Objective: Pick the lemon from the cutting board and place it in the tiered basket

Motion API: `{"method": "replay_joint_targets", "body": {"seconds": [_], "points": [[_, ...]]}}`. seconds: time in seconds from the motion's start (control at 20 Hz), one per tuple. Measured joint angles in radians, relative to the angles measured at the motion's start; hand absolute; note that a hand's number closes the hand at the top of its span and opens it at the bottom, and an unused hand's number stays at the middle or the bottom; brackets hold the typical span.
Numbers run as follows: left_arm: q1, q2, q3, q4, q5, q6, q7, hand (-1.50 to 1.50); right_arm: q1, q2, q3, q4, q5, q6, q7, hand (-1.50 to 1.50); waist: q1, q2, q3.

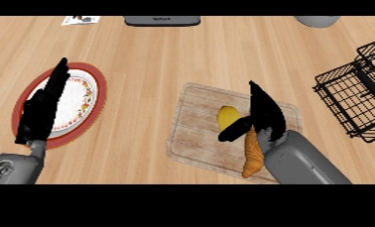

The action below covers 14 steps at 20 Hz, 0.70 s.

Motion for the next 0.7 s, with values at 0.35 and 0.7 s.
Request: {"method": "replay_joint_targets", "body": {"seconds": [0.35, 0.7], "points": [[-0.007, -0.025, 0.004, 0.015, -0.019, 0.005, -0.005, 0.00, 0.007, 0.064, -0.032, 0.038, 0.043, 0.016, -0.003, -1.50, 0.001, 0.003, 0.001], [-0.008, -0.042, 0.004, -0.001, -0.043, 0.007, 0.010, 0.00, 0.023, 0.132, -0.062, 0.084, 0.072, 0.028, -0.023, -1.50, 0.006, 0.004, 0.002]]}}
